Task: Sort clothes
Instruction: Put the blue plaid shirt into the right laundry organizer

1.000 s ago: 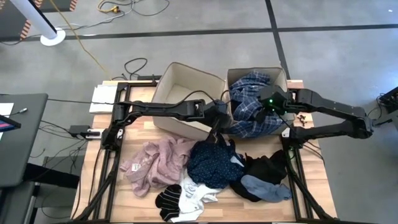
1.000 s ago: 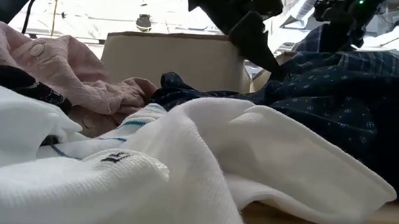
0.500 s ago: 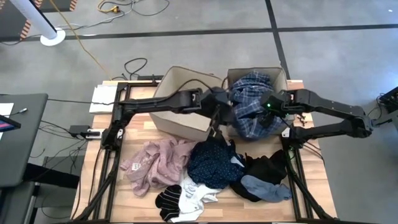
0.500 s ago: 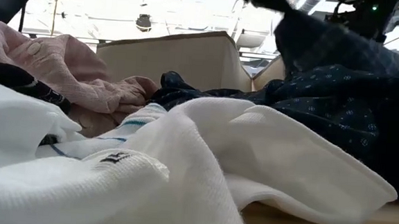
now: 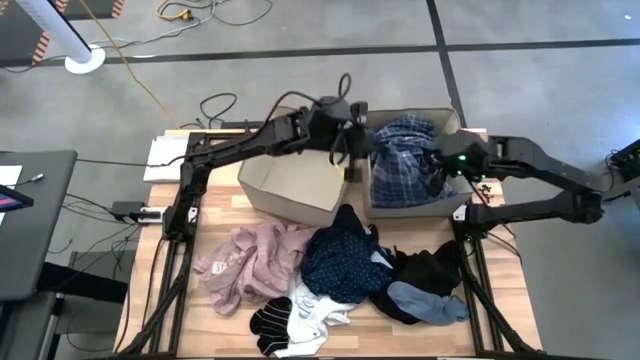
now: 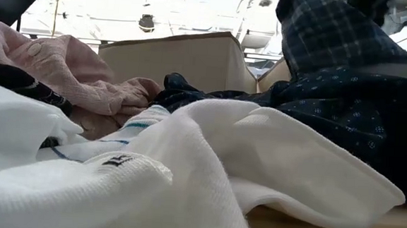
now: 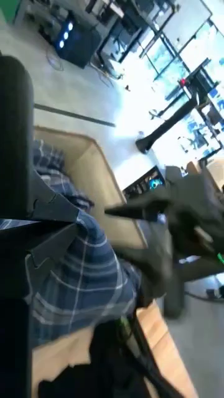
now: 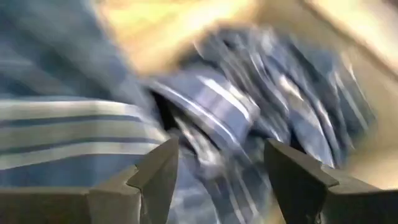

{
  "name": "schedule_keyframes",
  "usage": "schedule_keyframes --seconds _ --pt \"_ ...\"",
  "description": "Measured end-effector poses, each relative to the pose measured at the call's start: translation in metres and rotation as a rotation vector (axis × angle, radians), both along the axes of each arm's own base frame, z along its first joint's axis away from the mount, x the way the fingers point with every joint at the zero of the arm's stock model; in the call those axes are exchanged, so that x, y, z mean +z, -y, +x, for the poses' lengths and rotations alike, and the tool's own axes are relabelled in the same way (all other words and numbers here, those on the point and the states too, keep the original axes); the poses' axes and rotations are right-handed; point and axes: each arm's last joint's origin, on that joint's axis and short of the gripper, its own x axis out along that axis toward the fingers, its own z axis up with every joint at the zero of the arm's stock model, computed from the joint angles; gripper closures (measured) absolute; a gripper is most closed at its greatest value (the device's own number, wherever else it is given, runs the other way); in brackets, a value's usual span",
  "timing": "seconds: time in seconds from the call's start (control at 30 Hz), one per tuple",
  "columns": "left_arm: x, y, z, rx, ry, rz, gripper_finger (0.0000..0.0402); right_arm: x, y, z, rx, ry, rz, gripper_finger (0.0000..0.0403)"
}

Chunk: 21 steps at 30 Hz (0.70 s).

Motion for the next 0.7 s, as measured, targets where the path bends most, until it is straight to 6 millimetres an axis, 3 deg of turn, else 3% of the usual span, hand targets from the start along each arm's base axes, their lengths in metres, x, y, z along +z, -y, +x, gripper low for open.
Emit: schedule_keyframes --seconds 0.43,0.7 --pt "0.002 -0.042 -0.012 0.007 0.026 -0.084 0.0401 0.025 -0.025 -0.002 0.282 0.294 -0.03 0.0148" --pt "0.004 -0.039 -0.011 -0.03 0.049 -0.089 0.0401 0.016 -0.027 0.034 0.302 0.24 -0.071 0.0148"
